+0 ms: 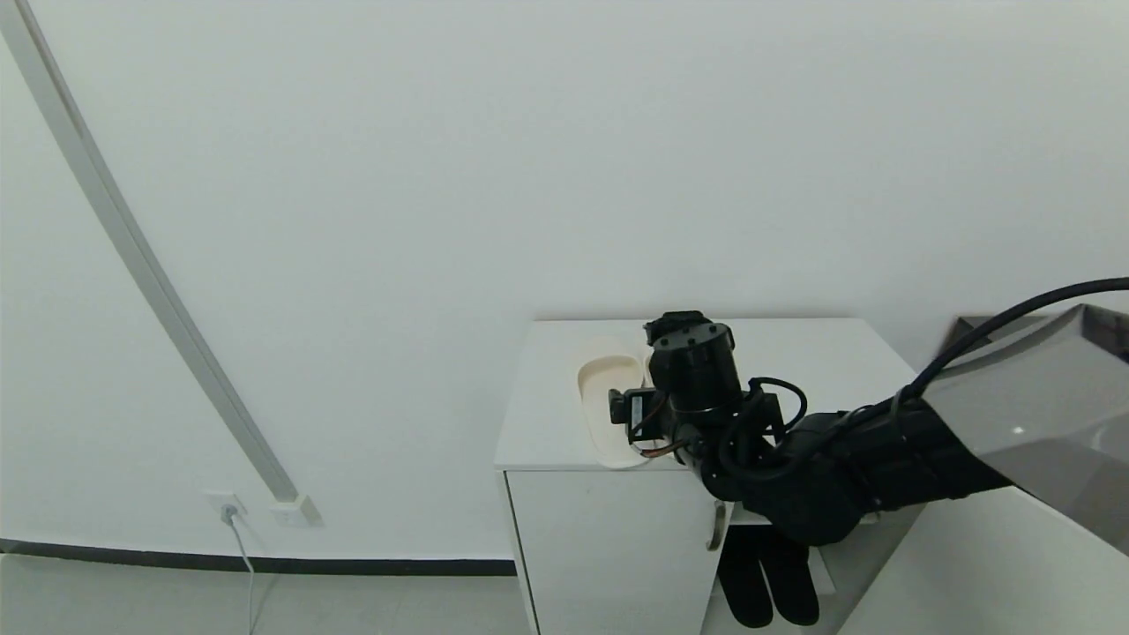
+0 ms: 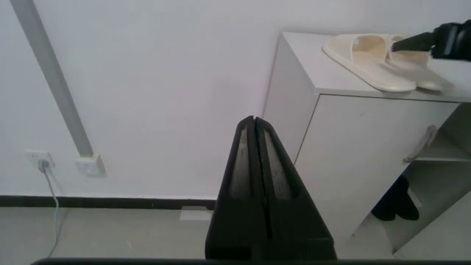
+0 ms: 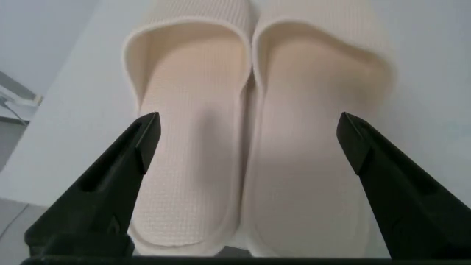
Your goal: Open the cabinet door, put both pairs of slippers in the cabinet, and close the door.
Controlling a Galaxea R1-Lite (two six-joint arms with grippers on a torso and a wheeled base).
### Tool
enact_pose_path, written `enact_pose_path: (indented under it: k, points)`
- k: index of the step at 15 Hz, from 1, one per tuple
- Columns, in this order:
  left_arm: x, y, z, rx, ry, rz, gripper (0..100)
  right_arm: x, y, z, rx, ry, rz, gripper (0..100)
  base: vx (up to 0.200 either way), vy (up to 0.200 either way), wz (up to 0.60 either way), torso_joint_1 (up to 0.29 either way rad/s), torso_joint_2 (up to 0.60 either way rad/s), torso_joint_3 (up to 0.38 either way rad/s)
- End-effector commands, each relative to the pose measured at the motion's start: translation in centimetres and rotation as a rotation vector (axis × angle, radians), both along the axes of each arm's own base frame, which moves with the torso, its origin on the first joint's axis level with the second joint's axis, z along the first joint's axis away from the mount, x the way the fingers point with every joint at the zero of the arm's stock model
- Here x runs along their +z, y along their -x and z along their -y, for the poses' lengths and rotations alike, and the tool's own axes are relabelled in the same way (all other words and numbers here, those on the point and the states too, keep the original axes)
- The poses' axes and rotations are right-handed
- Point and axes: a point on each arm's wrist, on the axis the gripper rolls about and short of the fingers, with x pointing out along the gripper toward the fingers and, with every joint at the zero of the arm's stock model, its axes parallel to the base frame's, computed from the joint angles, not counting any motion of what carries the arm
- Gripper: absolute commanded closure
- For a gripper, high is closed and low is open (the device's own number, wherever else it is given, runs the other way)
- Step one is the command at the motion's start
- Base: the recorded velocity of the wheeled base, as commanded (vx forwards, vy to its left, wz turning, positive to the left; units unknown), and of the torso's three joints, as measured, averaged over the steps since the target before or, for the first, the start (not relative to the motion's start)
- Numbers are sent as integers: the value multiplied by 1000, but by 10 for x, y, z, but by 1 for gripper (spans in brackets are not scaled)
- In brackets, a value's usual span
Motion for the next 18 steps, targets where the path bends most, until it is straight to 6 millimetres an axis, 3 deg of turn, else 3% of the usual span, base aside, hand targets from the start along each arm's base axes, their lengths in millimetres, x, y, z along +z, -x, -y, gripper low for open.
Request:
enact_pose_path:
  k: [1,10,14,15,18]
  points:
    - [0,0,0,1,1,-1,100,-25,-10,-9,2,27,-29,0,0,0,0,0,0,0]
    - [0,0,0,2,2,-1,100,-32,-69,-19,-16,25,59,0,0,0,0,0,0,0]
    - [0,0,0,4,4,-1,100,-37,-80,-17,-29,45,72,0,0,0,0,0,0,0]
    - [0,0,0,4,4,0,100,-34,-82,-16,-30,48,80,100,0,0,0,0,0,0]
    - [0,0,0,4,4,-1,100,-32,-85,-14,-33,62,90,100,0,0,0,0,0,0]
